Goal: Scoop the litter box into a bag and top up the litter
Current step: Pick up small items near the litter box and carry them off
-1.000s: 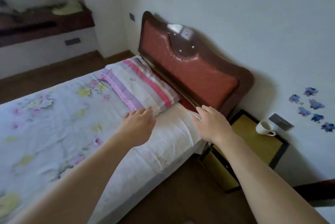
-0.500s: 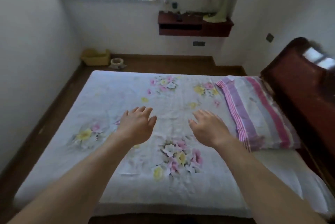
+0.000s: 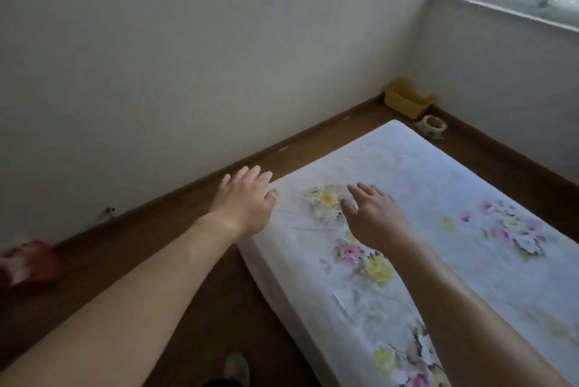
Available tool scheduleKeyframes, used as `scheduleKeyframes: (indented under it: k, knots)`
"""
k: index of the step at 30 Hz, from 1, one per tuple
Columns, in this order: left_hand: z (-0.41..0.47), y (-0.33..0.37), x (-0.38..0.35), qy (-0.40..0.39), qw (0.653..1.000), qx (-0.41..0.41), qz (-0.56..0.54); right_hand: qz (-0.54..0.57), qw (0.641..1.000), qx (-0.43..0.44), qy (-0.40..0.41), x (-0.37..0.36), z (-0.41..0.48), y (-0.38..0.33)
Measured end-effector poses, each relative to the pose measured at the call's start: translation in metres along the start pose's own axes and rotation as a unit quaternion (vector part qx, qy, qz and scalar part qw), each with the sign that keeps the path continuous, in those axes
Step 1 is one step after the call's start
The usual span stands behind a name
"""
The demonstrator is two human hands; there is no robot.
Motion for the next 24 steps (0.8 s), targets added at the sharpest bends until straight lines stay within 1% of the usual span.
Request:
scheduleKeyframes:
  k: [2,5,9,12,15,19,22,24]
  knots:
    - [-0.007,-0.052,0.01,0.015,0.999,0.039,-0.011,-0.008,0.999,0.041,-0.001,-0.01,0.022,-0.054]
    - [-0.01,-0.128,0.022,0.031,0.996,0.072,-0.035,-0.016,0.996,0.083,-0.013,-0.026,0.055,-0.132]
    - [0.002,-0.221,0.042,0.049,0.994,0.076,-0.053,-0.026,0.994,0.109,0.001,-0.042,0.098,-0.229]
    - [0.015,-0.288,0.058,0.04,0.996,0.073,-0.04,-0.022,0.994,0.11,0.001,-0.057,0.131,-0.289]
    - [0.035,-0.342,0.071,0.012,0.998,0.066,-0.017,-0.042,0.993,0.108,-0.007,-0.072,0.159,-0.332]
    - [0.078,-0.386,0.083,-0.006,0.999,0.046,-0.007,-0.055,0.995,0.079,-0.02,-0.086,0.202,-0.36]
    - [0.122,-0.411,0.083,-0.023,0.999,0.027,-0.002,-0.032,0.997,0.045,-0.046,-0.093,0.242,-0.379]
    - [0.154,-0.428,0.084,-0.028,0.999,0.019,0.003,-0.003,0.999,0.028,-0.041,-0.095,0.277,-0.391]
Point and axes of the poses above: each hand's wrist, its own z-axis towards the middle knuckle, its own x-axis out of the back of the hand, y = z × x, the point moved 9 cm from there along z, towards the middle knuckle, and after that the axes turned 8 degrees about -x, right-handed, at the moved point
